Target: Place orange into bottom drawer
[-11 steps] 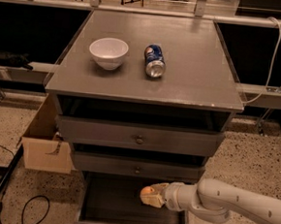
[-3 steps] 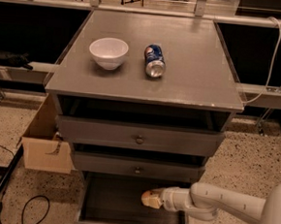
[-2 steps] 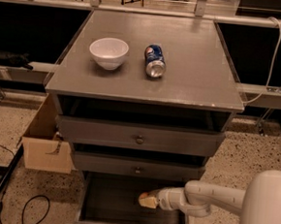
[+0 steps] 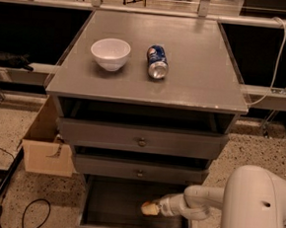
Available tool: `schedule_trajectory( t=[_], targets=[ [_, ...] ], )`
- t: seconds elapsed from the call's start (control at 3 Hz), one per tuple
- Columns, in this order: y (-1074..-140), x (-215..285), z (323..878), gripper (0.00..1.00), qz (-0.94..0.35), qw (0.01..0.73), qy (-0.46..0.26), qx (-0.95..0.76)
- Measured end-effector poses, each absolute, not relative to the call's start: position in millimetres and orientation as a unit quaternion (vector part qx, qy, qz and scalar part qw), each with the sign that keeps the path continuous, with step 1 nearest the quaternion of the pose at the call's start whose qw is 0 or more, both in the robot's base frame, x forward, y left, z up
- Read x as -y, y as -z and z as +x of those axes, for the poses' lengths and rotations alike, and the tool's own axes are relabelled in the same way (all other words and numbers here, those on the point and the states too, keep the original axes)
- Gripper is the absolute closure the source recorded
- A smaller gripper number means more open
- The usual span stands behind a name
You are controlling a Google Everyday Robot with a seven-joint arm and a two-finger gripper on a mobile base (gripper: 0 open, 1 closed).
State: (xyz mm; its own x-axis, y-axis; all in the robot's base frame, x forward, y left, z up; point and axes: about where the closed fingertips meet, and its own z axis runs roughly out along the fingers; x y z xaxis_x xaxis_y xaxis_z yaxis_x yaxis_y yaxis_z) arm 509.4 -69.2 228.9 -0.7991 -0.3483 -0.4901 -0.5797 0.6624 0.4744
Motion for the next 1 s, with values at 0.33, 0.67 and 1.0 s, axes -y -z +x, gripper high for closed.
schedule_trajectory(
  t=[0.33,0.67,1.0],
  targets=[
    [-229,69,509,1.00,-0.260,0.182,-0.318,-0.893],
    [-240,66,520,1.00,-0.298,0.235,-0.313,-0.871],
    [-250,62,528,1.00,-0.327,0.280,-0.309,-0.848]
  ],
)
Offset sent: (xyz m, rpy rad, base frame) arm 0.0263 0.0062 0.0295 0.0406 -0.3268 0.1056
